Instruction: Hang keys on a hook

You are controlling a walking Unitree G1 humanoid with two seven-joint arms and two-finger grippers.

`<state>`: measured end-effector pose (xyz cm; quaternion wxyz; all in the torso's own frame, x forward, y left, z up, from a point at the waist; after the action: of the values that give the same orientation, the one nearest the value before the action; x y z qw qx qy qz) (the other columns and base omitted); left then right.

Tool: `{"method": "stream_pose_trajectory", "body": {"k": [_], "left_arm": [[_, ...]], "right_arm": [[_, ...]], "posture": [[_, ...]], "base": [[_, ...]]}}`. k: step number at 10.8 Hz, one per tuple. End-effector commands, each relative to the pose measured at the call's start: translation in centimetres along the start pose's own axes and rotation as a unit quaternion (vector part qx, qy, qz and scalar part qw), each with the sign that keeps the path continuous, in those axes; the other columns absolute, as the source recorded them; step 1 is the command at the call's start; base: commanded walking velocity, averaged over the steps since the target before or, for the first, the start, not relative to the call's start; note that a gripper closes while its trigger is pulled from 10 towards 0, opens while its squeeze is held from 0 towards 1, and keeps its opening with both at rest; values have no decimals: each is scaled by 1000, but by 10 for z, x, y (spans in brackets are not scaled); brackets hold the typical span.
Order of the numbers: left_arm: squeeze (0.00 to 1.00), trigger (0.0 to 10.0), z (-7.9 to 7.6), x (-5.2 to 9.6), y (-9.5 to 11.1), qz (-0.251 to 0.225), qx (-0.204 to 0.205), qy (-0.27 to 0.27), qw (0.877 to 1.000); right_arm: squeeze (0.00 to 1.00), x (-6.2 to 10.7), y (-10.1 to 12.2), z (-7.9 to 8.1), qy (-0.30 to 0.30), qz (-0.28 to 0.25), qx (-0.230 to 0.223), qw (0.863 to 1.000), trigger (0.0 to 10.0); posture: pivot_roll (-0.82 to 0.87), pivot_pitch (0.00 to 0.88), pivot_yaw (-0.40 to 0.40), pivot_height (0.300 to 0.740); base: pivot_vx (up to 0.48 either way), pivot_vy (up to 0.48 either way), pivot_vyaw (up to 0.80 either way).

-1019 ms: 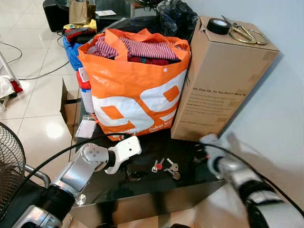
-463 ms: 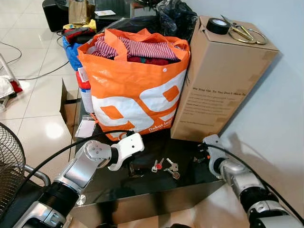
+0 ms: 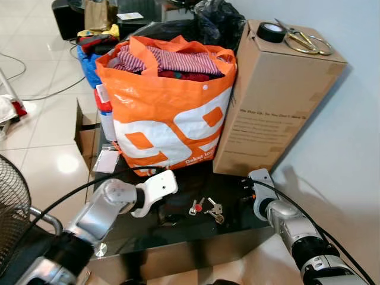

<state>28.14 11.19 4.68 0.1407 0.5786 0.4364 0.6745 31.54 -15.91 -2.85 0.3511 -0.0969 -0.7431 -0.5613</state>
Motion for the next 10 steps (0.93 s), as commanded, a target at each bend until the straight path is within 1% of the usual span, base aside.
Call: {"method": "stream_pose_trajectory", "body": {"k": [1, 3, 6, 7, 8, 9, 10], "left_arm": [[24, 10000, -6, 3, 0, 3, -5, -9, 1000], [24, 10000, -9, 9, -3, 11, -5, -17, 1000], [24, 10000, -16, 16, -9, 24, -2, -25, 999], [27, 10000, -16, 19, -8, 25, -2, -24, 999], [20, 10000, -13, 21, -6, 24, -4, -19, 1000], [20, 10000, -11, 23, -3, 22, -6, -16, 1000], [24, 10000, -10, 23, -2, 21, -6, -14, 1000]], "right_arm": [[1000, 2, -10, -2, -14, 13, 10, 1000, 10000], [1000, 0, -13, 1, -29, 18, -2, 999, 10000], [1000, -3, -18, 10, -27, 31, -5, 999, 10000], [1000, -5, -17, 13, -25, 33, 1, 999, 10000], [392, -6, -17, 13, -27, 37, 9, 999, 10000], [0, -7, -18, 13, -32, 45, 9, 998, 10000], [0, -7, -19, 13, -34, 47, 9, 998, 10000]], "posture": [[-73, 0, -91, 740], [-56, 0, -78, 740], [-44, 0, -68, 740], [-42, 0, -67, 740], [-39, 0, -68, 740], [-34, 0, -69, 740], [-31, 0, -69, 740]], "base": [[0, 0, 0], [0, 0, 0], [0, 0, 0], [0, 0, 0], [0, 0, 0], [0, 0, 0], [0, 0, 0]]}}
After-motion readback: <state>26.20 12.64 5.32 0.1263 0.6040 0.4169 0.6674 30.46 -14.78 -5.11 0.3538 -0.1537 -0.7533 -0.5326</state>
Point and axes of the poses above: a point about 5 cm out from each wrist's last joint towards the gripper, its own x axis pointing back from the gripper into the wrist, its own y axis along the axis of the wrist's last joint, z = x × y, the point moved 4 cm from there along -x, pointing out of the wrist towards the gripper, and after that the axes turned 12 degrees about x, right-handed, at the moved point
